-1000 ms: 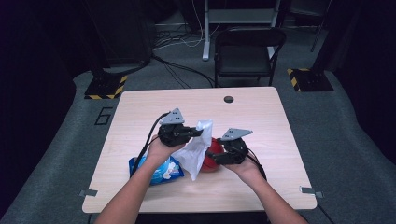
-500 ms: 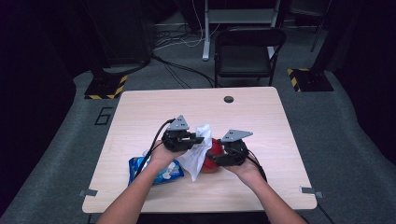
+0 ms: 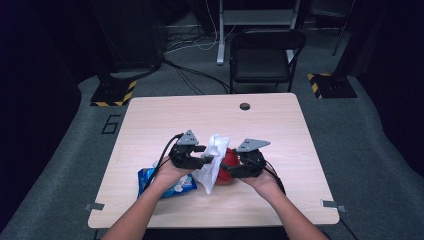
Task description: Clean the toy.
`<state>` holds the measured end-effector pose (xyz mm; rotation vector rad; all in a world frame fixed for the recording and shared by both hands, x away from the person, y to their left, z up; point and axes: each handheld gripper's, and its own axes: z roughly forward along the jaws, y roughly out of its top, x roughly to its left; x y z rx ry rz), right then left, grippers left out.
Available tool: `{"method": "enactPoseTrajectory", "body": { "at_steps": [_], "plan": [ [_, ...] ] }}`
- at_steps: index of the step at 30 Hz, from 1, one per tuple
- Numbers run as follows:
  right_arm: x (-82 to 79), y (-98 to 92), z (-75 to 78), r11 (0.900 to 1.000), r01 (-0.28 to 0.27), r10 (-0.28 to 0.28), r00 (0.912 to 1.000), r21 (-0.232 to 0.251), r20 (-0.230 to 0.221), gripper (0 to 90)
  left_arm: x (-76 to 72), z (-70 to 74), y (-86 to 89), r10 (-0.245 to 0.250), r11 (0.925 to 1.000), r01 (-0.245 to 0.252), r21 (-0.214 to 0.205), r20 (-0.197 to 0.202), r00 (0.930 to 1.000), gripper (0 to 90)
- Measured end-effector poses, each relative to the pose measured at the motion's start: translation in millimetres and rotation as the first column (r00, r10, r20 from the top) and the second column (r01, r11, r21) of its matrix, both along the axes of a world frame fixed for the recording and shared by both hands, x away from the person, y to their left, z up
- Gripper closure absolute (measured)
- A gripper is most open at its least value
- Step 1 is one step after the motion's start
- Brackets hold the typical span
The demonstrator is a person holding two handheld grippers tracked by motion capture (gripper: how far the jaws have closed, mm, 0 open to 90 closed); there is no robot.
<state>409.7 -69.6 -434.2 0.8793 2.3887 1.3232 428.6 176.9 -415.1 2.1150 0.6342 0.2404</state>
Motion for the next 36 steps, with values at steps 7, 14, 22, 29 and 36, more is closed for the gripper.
{"method": "enactPoseTrajectory", "body": {
  "at_steps": [7, 14, 22, 29, 36],
  "plan": [
    [1.4, -1.3, -0.6, 1.0, -0.001, 0.001, 1.0, 0.006, 0.001, 27.1, -5.5, -4.6, 1.0, -0.044, 0.999, 0.044, -0.006, -0.02, 0.9988, 45.0],
    [1.9, -2.7, -1.6, 0.9999, 0.001, -0.001, 1.0, 0.013, -0.002, 27.1, -7.4, -16.0, 0.4, -0.08, 0.9967, 0.08, 0.013, -0.006, 0.9968, 66.0],
    [2.6, -2.7, -2.7, 0.9997, 0.005, -0.005, 1.0, 0.025, -0.001, 27.4, -15.5, -17.6, -0.6, -0.091, 0.9946, 0.09, 0.052, 0.026, 0.9955, 89.3],
    [3.6, -3.4, -3.0, 0.9994, 0.01, -0.01, 0.9999, 0.032, -0.004, 27.6, -31.1, -26.8, -11.0, -0.186, 0.9745, 0.189, 0.121, -0.029, 0.982, 89.6],
    [2.5, -7.4, -3.7, 0.9994, 0.004, -0.004, 1.0, 0.035, -0.007, 28.2, -29.4, -12.5, 1.5, -0.133, 0.9891, 0.132, 0.066, 0.017, 0.9909, 89.6]
  ]
}}
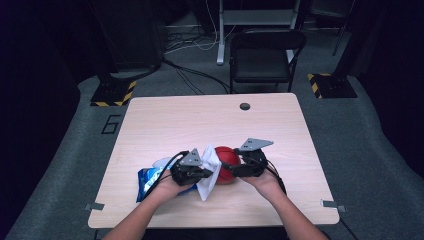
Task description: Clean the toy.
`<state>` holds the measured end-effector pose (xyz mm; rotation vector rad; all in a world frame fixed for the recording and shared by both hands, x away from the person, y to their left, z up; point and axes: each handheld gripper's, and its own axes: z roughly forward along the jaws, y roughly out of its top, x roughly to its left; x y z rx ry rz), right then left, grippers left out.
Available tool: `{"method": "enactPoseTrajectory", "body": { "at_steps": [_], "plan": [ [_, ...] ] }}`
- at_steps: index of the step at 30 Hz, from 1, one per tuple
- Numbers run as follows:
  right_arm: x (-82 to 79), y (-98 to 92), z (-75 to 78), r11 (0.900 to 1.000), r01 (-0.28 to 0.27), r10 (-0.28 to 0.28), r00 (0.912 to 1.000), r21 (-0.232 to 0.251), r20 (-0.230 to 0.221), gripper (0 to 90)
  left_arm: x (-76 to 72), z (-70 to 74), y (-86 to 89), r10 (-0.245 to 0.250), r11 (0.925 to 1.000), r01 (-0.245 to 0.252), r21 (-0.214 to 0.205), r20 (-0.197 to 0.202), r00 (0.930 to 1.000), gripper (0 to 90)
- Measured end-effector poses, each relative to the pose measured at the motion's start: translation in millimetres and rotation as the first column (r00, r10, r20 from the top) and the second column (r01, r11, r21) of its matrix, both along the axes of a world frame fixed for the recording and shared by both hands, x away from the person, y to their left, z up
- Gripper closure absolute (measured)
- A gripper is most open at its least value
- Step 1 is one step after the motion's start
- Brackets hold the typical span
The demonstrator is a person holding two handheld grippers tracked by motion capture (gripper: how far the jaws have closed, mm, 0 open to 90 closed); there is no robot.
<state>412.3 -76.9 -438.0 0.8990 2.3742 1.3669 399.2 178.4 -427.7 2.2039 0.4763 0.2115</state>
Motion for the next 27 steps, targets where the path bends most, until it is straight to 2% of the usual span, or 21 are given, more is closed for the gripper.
{"method": "enactPoseTrajectory", "body": {
  "at_steps": [2, 3, 4, 6, 8, 10, 12, 15, 18, 21, 25, 26, 27],
  "plan": [
    [-1.2, -1.0, -0.3, 1.0, -0.004, 0.004, 1.0, -0.001, 0.002, 28.2, 6.7, 12.1, 4.9, 0.024, 0.999, -0.024, -0.038, 0.013, 0.9996, 89.6],
    [-1.2, -1.0, -0.3, 1.0, -0.004, 0.004, 1.0, -0.001, 0.002, 28.2, 6.7, 12.1, 4.9, 0.024, 0.999, -0.024, -0.038, 0.013, 0.9996, 89.6],
    [-3.5, -1.9, -0.8, 1.0, -0.006, 0.006, 1.0, -0.005, 0.003, 28.2, 14.6, 21.5, 4.7, 0.044, 0.9978, -0.043, -0.05, 0.025, 0.9987, 89.6],
    [-5.7, -2.6, -1.0, 0.9998, -0.015, 0.016, 0.9997, -0.016, 0.016, 28.2, 23.0, 24.6, -1.4, 0.039, 0.9981, -0.038, -0.049, 0.022, 0.999, 89.6],
    [-7.2, -2.7, -1.0, 0.9996, -0.018, 0.018, 0.9997, -0.02, 0.018, 28.3, 25.2, 24.1, -4.2, 0.036, 0.9984, -0.035, -0.044, 0.021, 0.9991, 89.6],
    [-9.6, -3.0, -1.0, 0.9992, -0.026, 0.026, 0.9994, -0.032, 0.024, 28.6, 29.7, 18.1, -15.1, 0.026, 0.9994, -0.025, -0.025, 0.013, 0.9996, 89.6],
    [-10.9, -3.1, -1.1, 0.9987, -0.031, 0.033, 0.999, -0.039, 0.031, 28.8, 30.3, 13.6, -18.1, 0.024, 0.9995, -0.024, -0.021, 0.003, 0.9997, 89.6],
    [-12.4, -3.7, -1.2, 0.9983, -0.033, 0.035, 0.9989, -0.048, 0.031, 28.9, 28.0, 10.1, -16.9, 0.023, 0.9992, -0.023, -0.031, -0.005, 0.9997, 89.6],
    [-15.9, -7.2, -2.4, 0.9976, -0.039, 0.041, 0.9985, -0.058, 0.036, 29.0, 23.6, 4.9, -12.0, 0.021, 0.9997, -0.021, 0.011, -0.005, 0.9998, 89.6],
    [-16.4, -11.5, -3.8, 0.998, -0.036, 0.038, 0.9988, -0.051, 0.031, 29.1, 22.0, 0.2, -10.2, 0.026, 0.9993, -0.026, 0.026, -0.013, 0.9996, 89.6],
    [-17.7, -25.5, -8.5, 0.9996, -0.023, 0.023, 0.9997, -0.017, -0.006, 29.1, 19.5, -9.8, -9.0, 0.026, 0.9983, -0.025, 0.053, -0.027, 0.9993, 89.6],
    [-18.5, -31.0, -9.9, 0.9997, -0.021, 0.02, 0.9996, -0.011, -0.021, 29.2, 17.8, -13.6, -9.0, 0.025, 0.9971, -0.023, 0.072, -0.026, 0.9993, 89.5],
    [-18.9, -34.1, -10.5, 0.9997, -0.024, 0.024, 0.9994, -0.009, -0.025, 29.2, 17.3, -13.5, -8.8, 0.023, 0.9975, -0.022, 0.067, -0.026, 0.9994, 89.5]
  ]
}}
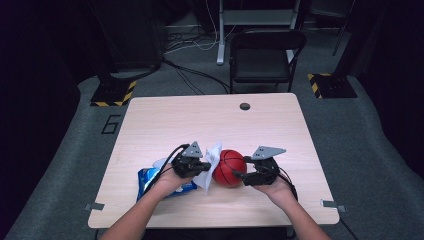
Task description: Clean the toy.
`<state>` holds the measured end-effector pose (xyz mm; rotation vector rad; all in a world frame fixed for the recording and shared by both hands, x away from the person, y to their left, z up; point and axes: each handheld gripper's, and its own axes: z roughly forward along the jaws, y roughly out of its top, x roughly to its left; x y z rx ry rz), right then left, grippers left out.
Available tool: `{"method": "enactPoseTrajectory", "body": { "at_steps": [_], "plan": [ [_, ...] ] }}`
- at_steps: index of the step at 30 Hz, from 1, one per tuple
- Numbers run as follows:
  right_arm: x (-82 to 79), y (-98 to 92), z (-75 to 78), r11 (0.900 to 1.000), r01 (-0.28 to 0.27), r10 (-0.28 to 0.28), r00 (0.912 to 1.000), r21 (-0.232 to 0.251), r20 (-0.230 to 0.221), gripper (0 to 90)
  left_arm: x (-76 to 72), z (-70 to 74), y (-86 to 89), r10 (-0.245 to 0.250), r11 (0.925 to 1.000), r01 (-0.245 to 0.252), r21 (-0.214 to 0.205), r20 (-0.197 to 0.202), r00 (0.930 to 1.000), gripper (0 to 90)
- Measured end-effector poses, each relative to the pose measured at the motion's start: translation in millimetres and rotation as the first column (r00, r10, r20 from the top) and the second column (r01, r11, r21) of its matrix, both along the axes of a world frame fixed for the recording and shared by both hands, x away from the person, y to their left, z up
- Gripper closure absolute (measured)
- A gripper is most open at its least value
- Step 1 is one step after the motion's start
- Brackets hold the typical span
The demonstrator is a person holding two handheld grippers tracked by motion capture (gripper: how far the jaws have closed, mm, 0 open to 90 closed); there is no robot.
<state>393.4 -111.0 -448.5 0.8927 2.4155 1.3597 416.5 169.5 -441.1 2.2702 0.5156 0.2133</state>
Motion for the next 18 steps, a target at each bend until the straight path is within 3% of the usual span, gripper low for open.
{"method": "enactPoseTrajectory", "body": {
  "at_steps": [2, 5, 8, 12, 15, 18],
  "plan": [
    [-0.7, -1.1, -0.4, 1.0, 0.001, -0.001, 1.0, -0.001, -0.004, 29.3, -0.2, 1.5, -0.1, -0.001, 1.0, 0.001, -0.007, 0.004, 1.0, 89.5],
    [-2.2, -3.0, -1.2, 1.0, -0.004, 0.004, 1.0, -0.004, -0.001, 29.7, 1.0, 18.8, -4.3, 0.003, 0.998, -0.001, -0.063, 0.031, 0.9995, 89.4],
    [-2.3, -3.2, -1.0, 1.0, -0.006, 0.006, 1.0, -0.008, -0.002, 29.8, 1.1, 29.0, -14.7, -0.016, 0.9966, 0.021, -0.08, 0.051, 0.9985, 89.4],
    [-2.6, -3.6, -0.9, 0.9999, -0.009, 0.009, 1.0, -0.012, -0.003, 29.8, 2.5, 22.4, -25.1, -0.031, 0.9976, 0.034, -0.061, 0.049, 0.9983, 89.3],
    [-3.3, -4.7, -0.9, 0.9998, -0.009, 0.009, 1.0, -0.019, -0.001, 30.3, 2.4, 18.7, -21.4, -0.018, 0.9932, 0.021, -0.114, 0.032, 0.9993, 89.3],
    [-5.8, -3.8, 1.0, 0.9973, -0.016, 0.017, 0.9998, -0.071, 0.014, 29.4, 2.1, 18.1, -18.3, -0.007, 0.9939, 0.011, -0.11, 0.041, 0.9991, 89.3]
  ]
}}
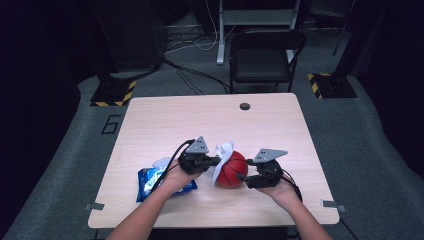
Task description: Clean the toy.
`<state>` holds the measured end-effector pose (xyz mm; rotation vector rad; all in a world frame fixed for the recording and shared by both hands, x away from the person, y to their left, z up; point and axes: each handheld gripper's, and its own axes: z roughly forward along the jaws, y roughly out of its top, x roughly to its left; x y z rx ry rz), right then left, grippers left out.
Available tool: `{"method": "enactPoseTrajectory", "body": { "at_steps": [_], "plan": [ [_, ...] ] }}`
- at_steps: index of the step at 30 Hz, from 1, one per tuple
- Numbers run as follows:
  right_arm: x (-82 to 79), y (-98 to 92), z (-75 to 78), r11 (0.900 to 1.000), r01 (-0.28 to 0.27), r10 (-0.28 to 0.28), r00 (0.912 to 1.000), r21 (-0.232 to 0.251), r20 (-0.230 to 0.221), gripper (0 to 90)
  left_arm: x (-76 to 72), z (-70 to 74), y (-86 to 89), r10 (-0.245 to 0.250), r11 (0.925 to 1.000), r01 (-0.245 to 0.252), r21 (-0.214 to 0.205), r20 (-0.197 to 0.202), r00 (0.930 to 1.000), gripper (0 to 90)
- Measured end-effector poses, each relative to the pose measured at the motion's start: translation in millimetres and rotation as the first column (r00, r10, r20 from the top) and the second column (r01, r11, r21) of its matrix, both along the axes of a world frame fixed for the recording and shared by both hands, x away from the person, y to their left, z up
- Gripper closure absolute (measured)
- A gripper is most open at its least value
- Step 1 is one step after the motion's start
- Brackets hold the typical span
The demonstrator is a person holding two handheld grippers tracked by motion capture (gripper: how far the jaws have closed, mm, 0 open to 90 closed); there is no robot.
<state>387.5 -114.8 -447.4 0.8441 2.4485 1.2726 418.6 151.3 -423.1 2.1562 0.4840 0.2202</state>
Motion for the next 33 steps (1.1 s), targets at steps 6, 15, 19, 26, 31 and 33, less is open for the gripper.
{"method": "enactPoseTrajectory", "body": {
  "at_steps": [6, 15, 19, 26, 31, 33],
  "plan": [
    [8.3, 21.8, 17.2, 0.9993, -0.031, 0.03, 0.9988, 0.022, 0.039, 18.3, -1.6, -0.5, 0.0, -0.003, 1.0, 0.003, -0.009, -0.004, 1.0, 89.3],
    [15.3, 22.8, 18.5, 0.9992, -0.038, 0.039, 0.9983, -0.009, 0.044, 26.9, 2.4, -12.3, 5.9, 0.026, 0.9994, -0.026, 0.025, -0.016, 0.9995, 89.1],
    [12.7, 0.8, 12.9, 0.9993, -0.016, 0.016, 0.9998, 0.035, 0.007, 27.0, 2.9, -19.4, -0.6, 0.02, 0.9989, -0.019, 0.043, -0.023, 0.9995, 89.1],
    [4.2, -24.4, 4.0, 0.9976, -0.014, 0.015, 0.9997, 0.068, -0.018, 26.7, 2.3, -20.6, -10.4, 0.002, 0.9975, 0.0, 0.071, -0.021, 0.9998, 89.0],
    [2.7, -30.7, 1.6, 0.9972, -0.01, 0.013, 0.9993, 0.074, -0.034, 25.5, 1.7, -12.3, -13.1, 0.003, 0.9997, -0.003, 0.024, -0.006, 1.0, 89.0],
    [2.0, -30.5, 1.1, 0.9976, -0.012, 0.014, 0.9994, 0.069, -0.032, 25.3, 1.7, -7.5, -16.1, -0.003, 1.0, 0.003, 0.007, 0.005, 1.0, 89.0]
  ]
}}
